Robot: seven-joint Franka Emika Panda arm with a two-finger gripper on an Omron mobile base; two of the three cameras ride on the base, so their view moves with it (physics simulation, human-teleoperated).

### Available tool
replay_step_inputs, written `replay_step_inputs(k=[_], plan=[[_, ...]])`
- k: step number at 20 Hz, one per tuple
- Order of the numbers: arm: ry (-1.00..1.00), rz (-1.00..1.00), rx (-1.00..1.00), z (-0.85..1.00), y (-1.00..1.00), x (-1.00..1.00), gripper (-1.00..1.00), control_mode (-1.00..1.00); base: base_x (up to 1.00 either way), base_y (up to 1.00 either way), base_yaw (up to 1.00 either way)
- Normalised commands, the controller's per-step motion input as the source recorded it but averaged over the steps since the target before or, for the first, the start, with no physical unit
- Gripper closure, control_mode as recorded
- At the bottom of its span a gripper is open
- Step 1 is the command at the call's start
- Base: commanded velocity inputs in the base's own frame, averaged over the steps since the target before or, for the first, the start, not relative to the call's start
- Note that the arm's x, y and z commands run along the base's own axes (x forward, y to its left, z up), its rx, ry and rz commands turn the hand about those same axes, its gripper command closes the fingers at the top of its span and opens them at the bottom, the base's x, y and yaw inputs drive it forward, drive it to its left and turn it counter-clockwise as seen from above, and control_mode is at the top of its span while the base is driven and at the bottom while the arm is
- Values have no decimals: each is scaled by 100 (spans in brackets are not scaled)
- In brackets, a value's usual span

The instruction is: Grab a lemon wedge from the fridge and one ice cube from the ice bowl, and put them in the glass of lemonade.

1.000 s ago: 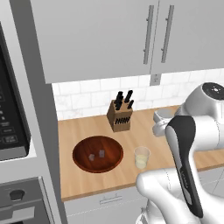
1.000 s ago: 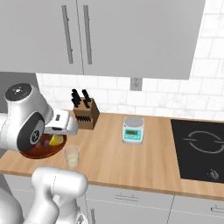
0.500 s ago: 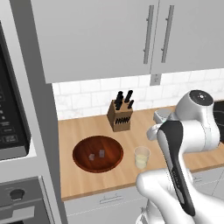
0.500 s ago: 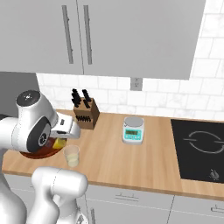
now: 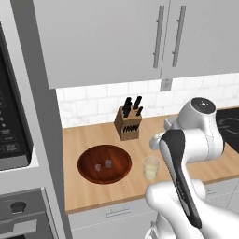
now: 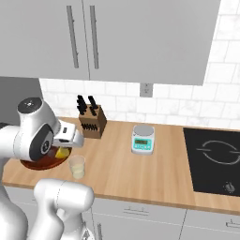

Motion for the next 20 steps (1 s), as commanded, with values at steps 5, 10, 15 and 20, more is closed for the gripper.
replay_step_inputs(k=[5, 10, 15, 20], plan=[[5, 0, 0, -16, 0, 17, 100, -100, 0, 0, 0], [1, 0, 0, -16, 0, 5, 100, -100, 0, 0, 0], [0, 0, 0, -22, 0, 31, 100, -100, 0, 0, 0], [0, 0, 0, -23, 0, 27, 100, -100, 0, 0, 0]])
